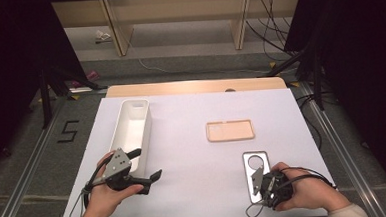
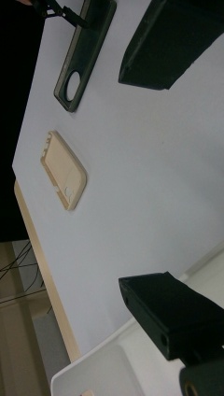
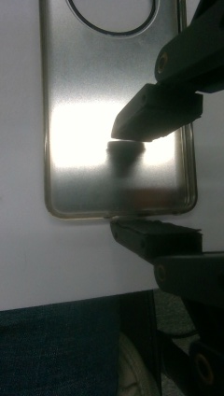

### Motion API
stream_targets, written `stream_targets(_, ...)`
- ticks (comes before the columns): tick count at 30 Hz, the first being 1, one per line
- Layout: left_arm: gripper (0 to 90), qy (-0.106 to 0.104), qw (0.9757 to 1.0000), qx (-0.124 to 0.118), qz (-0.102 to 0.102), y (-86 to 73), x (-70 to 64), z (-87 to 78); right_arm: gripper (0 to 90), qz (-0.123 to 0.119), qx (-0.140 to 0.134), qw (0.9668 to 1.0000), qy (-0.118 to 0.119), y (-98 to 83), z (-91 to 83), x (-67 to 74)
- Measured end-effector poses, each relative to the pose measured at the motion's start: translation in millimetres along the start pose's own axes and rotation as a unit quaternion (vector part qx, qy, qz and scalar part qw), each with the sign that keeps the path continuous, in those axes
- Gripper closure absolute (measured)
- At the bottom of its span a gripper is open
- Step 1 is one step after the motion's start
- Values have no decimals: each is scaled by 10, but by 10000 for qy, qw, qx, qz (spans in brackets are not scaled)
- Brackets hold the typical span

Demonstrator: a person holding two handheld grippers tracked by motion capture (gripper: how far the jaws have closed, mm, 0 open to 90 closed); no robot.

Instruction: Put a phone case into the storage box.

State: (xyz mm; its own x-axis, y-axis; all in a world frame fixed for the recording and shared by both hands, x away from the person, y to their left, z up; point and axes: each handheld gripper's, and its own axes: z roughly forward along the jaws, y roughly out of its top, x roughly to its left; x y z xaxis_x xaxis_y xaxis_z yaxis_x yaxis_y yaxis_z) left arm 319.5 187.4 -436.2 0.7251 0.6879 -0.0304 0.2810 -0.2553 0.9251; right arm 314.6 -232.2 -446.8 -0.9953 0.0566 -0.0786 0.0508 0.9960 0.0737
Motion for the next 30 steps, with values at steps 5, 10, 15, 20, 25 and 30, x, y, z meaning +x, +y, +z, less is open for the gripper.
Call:
stream_targets(5,34,-1,10000,-3,-8,-2,-2,2,524,-7,32,10000,-12,4,14,14)
stream_targets(10,35,-9,10000,-1,-12,-4,-1,4,548,-37,71,10000,6,16,35,26)
stream_targets(15,36,-13,10000,-7,-13,-3,-5,4,592,-88,158,9998,-11,33,28,42)
stream_targets(20,37,-27,10000,2,-3,-6,-9,8,619,-61,117,9999,-2,40,37,56)
stream_targets(25,39,-45,10000,0,-5,-9,-16,14,715,-143,173,9997,48,56,21,73)
stream_targets(30,40,-50,10000,6,-6,-10,-18,15,781,-149,180,9996,128,62,17,93)
